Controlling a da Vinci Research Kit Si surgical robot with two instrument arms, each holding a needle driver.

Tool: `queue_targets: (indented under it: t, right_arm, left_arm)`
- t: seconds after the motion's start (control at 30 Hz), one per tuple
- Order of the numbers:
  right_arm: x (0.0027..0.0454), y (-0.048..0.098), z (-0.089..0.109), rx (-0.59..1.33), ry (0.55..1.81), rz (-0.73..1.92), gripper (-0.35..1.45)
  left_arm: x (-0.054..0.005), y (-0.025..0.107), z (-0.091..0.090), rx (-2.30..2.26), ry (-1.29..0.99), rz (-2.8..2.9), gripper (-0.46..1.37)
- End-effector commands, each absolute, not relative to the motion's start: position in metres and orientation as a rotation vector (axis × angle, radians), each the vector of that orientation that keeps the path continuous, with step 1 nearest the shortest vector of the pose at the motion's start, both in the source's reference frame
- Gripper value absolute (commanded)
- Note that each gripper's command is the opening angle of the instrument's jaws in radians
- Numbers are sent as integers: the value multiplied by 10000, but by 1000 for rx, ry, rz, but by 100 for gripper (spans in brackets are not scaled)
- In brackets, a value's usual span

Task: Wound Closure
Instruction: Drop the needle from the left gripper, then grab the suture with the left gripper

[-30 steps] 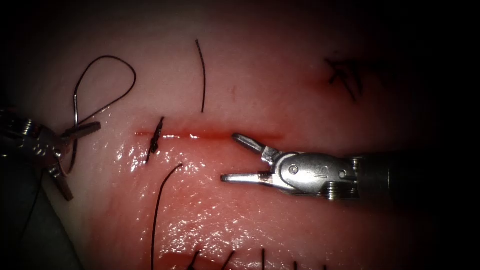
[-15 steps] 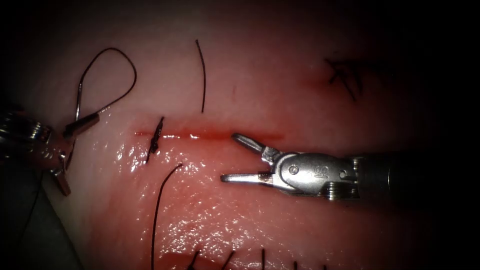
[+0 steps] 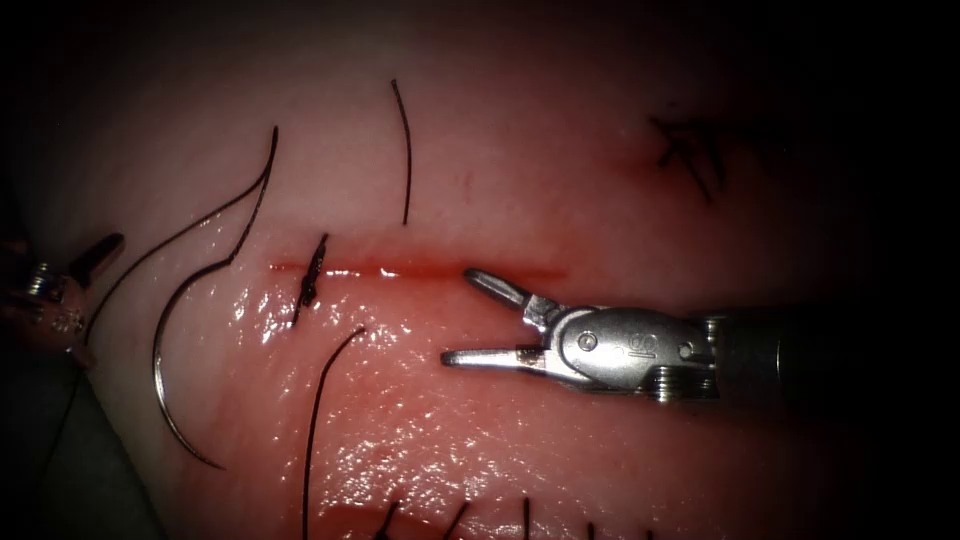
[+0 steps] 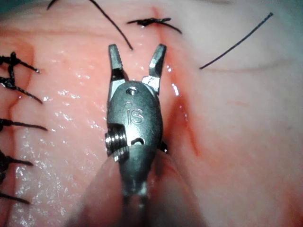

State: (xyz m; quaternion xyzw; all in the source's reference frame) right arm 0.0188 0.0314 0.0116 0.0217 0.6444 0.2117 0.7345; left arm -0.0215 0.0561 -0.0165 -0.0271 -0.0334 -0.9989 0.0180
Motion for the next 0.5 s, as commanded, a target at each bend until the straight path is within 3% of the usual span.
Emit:
queue_targets:
  t: [0.03, 0.1, 0.27, 0.3, 0.33, 0.37, 0.4, 0.5]
  right_arm:
    - [188, 314, 117, 53, 1418, 460, 124]
    - [188, 314, 117, 53, 1418, 460, 125]
    - [188, 315, 117, 53, 1418, 461, 125]
    - [188, 315, 118, 53, 1418, 461, 124]
    - [188, 316, 118, 53, 1418, 461, 124]
    - [188, 316, 118, 53, 1418, 461, 124]
    - [188, 316, 118, 53, 1417, 462, 124]
    - [187, 316, 118, 53, 1418, 461, 125]
  left_arm:
    - [-215, 561, -166, -77, -99, -3114, 84]
    - [-216, 560, -169, -74, -101, -3138, 83]
    - [-228, 553, -175, -71, -104, -3176, 53]
    - [-230, 552, -175, -66, -104, -3184, 42]
    - [-233, 549, -176, -63, -104, -3186, 20]
    - [-237, 546, -177, -34, -94, -3191, -12]
    - [-241, 544, -177, 19, -88, -3208, -29]
    - [-254, 538, -176, 252, -93, -3210, -35]
